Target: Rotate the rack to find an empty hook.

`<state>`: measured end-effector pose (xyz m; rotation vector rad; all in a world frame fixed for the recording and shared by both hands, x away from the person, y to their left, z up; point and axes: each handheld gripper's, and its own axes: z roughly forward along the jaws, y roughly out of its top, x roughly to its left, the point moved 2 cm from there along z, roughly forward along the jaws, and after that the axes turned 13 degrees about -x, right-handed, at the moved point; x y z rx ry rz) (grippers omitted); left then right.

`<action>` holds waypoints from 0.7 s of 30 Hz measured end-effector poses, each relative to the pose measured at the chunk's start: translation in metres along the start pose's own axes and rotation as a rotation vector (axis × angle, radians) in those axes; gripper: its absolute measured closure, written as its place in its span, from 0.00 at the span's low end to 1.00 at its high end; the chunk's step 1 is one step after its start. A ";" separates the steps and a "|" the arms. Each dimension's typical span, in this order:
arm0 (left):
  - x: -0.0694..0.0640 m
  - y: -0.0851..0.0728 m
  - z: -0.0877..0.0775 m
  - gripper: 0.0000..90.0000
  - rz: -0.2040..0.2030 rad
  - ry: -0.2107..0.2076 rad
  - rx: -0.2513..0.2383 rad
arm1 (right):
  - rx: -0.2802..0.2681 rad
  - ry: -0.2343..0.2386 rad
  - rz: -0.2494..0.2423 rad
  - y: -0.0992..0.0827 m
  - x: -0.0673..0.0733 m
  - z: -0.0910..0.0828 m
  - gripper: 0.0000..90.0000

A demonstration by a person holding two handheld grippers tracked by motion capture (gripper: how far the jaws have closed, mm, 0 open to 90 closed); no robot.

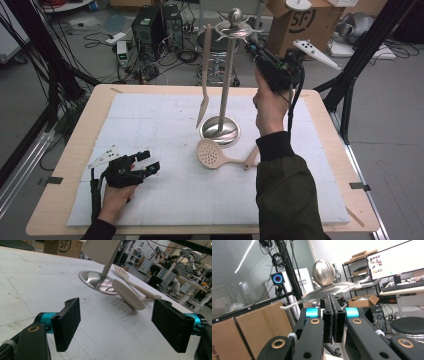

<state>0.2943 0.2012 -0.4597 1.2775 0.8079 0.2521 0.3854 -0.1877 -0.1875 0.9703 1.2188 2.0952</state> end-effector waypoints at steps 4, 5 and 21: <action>0.000 0.000 0.000 0.26 -0.003 0.001 -0.002 | 0.013 0.017 -0.019 -0.002 0.005 0.000 0.99; 0.000 0.000 0.000 0.26 -0.004 0.001 -0.003 | 0.014 0.024 -0.031 -0.002 0.007 0.001 0.99; 0.000 0.000 0.000 0.26 -0.004 -0.003 0.002 | 0.044 0.067 -0.050 -0.009 0.019 0.006 0.98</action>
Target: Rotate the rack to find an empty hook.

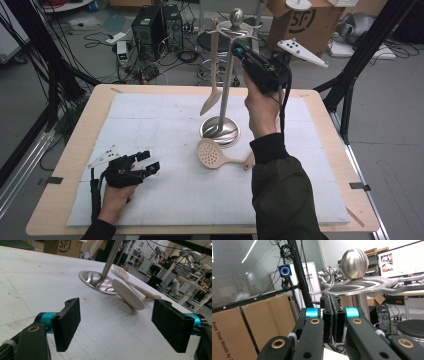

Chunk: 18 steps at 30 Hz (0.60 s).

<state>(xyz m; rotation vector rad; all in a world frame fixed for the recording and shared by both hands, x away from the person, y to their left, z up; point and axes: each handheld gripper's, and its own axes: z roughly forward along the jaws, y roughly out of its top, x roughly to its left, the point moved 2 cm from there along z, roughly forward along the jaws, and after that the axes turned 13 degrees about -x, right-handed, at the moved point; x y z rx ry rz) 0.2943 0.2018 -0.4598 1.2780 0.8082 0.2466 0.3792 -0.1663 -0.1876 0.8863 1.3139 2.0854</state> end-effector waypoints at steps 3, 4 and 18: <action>0.000 0.000 0.000 0.26 -0.002 0.000 -0.001 | 0.020 -0.010 0.024 -0.002 -0.007 -0.008 0.92; 0.000 0.000 0.000 0.27 -0.002 0.002 0.000 | 0.022 -0.012 0.027 -0.003 -0.009 -0.011 0.91; -0.001 -0.001 0.000 0.26 0.010 -0.001 0.013 | 0.131 -0.041 0.043 -0.021 -0.038 -0.044 0.49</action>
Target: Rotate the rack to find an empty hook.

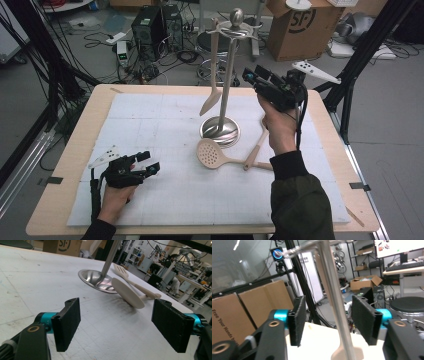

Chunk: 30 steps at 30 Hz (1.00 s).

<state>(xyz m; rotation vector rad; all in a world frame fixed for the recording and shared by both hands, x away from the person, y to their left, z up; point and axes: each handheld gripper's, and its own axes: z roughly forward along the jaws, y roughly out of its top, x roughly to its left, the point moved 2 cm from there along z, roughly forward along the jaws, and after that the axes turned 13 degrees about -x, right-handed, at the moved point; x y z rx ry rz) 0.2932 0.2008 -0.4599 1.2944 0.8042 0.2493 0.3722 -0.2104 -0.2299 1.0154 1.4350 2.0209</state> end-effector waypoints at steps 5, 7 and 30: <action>0.000 0.000 0.000 0.27 -0.002 0.001 -0.001 | 0.017 -0.032 -0.008 -0.007 -0.012 -0.011 0.47; 0.000 0.000 0.000 0.27 -0.005 0.002 -0.003 | 0.018 -0.042 -0.013 -0.009 -0.016 -0.016 0.47; 0.004 0.002 0.000 0.27 -0.019 0.023 -0.020 | 0.074 -0.109 0.009 -0.035 -0.050 -0.041 0.47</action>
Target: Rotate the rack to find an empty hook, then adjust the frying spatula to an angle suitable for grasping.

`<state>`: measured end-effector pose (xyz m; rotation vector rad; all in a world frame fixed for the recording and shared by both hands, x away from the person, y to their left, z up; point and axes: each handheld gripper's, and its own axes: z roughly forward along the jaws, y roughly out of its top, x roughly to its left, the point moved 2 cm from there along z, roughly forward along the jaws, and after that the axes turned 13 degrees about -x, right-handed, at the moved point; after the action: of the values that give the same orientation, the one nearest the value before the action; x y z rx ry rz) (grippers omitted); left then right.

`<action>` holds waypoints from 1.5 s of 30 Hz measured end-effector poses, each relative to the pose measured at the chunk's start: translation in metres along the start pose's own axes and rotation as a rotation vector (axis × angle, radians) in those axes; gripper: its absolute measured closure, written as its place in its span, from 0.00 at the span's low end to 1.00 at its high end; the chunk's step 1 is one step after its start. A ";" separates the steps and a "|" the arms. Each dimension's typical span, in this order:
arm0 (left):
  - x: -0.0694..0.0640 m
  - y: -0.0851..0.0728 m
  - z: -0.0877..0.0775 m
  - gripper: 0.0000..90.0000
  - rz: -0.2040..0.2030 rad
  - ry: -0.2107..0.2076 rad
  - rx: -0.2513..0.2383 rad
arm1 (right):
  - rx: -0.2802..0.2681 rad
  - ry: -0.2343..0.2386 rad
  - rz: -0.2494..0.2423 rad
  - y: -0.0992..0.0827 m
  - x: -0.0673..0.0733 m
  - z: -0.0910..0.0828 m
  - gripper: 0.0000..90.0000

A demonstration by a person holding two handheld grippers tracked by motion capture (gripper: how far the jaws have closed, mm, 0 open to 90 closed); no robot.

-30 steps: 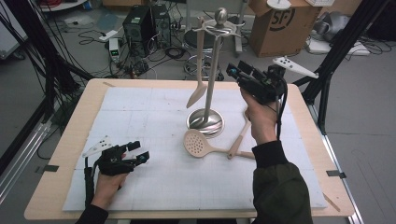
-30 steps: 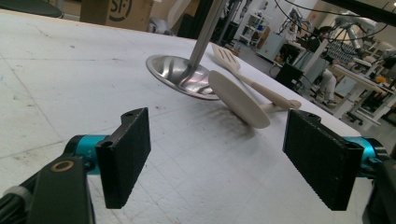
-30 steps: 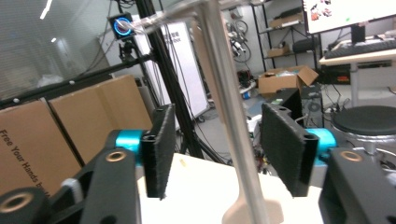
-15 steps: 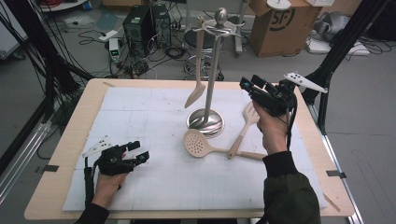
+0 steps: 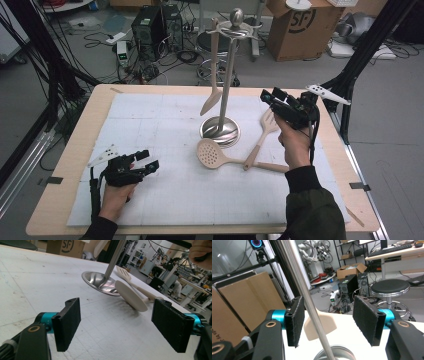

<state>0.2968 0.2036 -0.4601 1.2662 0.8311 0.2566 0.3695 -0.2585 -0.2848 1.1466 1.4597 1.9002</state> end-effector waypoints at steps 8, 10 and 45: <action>0.000 0.000 0.000 0.27 0.001 0.001 0.001 | 0.054 -0.023 0.017 -0.018 -0.014 -0.002 0.46; 0.000 0.000 0.000 0.27 0.002 0.000 0.004 | 0.065 -0.028 0.019 -0.021 -0.017 -0.003 0.47; -0.001 0.000 -0.001 0.27 -0.001 -0.013 0.010 | 0.361 -0.010 0.099 -0.094 -0.070 0.032 0.99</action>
<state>0.2955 0.2031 -0.4600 1.2756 0.8230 0.2435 0.4228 -0.2661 -0.3932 1.4085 1.8218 1.7329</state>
